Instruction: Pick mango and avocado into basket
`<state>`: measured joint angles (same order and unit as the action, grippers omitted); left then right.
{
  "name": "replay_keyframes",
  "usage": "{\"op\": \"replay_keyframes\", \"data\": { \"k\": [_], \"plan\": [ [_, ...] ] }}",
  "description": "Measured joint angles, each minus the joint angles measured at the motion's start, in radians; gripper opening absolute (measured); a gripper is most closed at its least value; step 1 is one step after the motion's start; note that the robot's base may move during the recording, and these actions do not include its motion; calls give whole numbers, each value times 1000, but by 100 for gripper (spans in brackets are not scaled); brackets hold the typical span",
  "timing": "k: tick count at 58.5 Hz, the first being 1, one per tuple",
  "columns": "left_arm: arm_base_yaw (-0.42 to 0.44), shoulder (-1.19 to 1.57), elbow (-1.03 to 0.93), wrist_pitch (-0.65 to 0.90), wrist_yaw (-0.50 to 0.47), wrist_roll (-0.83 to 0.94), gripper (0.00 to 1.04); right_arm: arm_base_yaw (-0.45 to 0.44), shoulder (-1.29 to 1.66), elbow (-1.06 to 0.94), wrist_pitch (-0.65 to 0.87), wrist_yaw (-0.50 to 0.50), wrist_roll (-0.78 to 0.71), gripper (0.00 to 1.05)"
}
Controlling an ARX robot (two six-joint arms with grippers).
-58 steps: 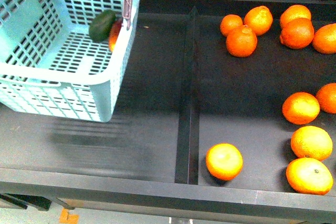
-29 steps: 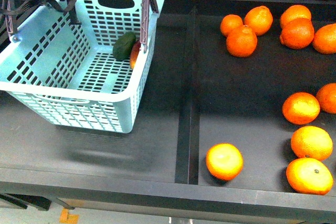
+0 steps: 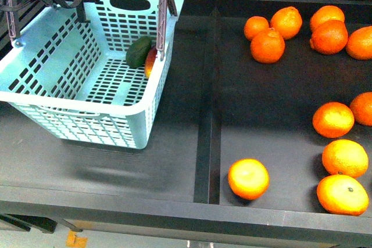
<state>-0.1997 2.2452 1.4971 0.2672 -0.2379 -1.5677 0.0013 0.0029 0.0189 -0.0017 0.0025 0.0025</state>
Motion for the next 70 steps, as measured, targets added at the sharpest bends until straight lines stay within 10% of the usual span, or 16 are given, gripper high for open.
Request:
{"op": "replay_keyframes", "data": {
  "k": [19, 31, 38, 45, 59, 70],
  "plan": [
    [-2, -253, -58, -505, -86, 80, 96, 0, 0, 0, 0, 0, 0, 96],
    [-58, -512, -169, -605, -339, 344, 96, 0, 0, 0, 0, 0, 0, 96],
    [-63, -737, -537, 64, -51, 882, 73, 0, 0, 0, 0, 0, 0, 96],
    [-40, -895, -829, 433, 14, 1344, 50, 0, 0, 0, 0, 0, 0, 96],
    [45, -1061, -1124, 532, 88, 1535, 2, 0, 0, 0, 0, 0, 0, 96],
    [95, -1208, -1270, 536, 136, 1550, 2, 0, 0, 0, 0, 0, 0, 96]
  ]
}}
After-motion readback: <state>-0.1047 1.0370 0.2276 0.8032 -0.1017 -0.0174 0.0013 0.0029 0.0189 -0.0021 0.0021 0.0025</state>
